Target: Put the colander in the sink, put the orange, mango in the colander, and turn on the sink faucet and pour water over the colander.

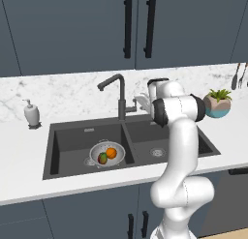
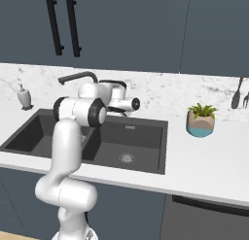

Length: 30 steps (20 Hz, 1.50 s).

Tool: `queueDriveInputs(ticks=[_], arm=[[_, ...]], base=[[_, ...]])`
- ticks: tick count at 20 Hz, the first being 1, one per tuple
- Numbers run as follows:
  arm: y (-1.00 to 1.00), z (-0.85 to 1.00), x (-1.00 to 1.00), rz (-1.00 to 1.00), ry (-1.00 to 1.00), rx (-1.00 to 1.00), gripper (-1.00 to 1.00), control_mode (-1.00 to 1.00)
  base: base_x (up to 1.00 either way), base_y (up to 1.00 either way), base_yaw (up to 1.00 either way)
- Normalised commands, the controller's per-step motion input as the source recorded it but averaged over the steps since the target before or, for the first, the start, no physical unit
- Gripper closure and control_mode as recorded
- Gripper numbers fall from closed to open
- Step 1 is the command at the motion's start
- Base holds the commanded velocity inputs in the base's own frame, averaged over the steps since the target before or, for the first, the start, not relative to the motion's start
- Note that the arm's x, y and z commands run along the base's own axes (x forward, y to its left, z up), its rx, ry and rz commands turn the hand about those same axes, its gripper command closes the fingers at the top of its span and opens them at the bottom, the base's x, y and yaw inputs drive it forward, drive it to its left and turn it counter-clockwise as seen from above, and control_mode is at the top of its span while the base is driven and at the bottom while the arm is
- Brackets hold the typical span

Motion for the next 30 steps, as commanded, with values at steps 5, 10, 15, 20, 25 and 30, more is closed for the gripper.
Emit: queueDriveInputs(ticks=[5,10,15,20,25,30], arm=[[0.03,-0.14,0.18,0.0,0.05,0.0,-1.0,-1.0],[0.07,-0.09,0.19,0.0,0.03,0.0,-1.0,-1.0],[0.05,-0.02,0.21,0.0,0.0,0.0,-1.0,-1.0],[0.0,0.0,0.23,0.0,0.0,0.0,1.0,-1.0],[-0.08,0.0,0.06,0.0,0.0,-0.01,1.0,-1.0],[-0.47,0.0,0.0,-0.03,0.0,-0.02,1.0,-1.0]], base=[[0.0,0.0,0.0],[0.0,0.0,0.0],[0.0,0.0,0.0],[0.0,0.0,0.0],[0.0,0.0,0.0],[0.0,0.0,0.0]])
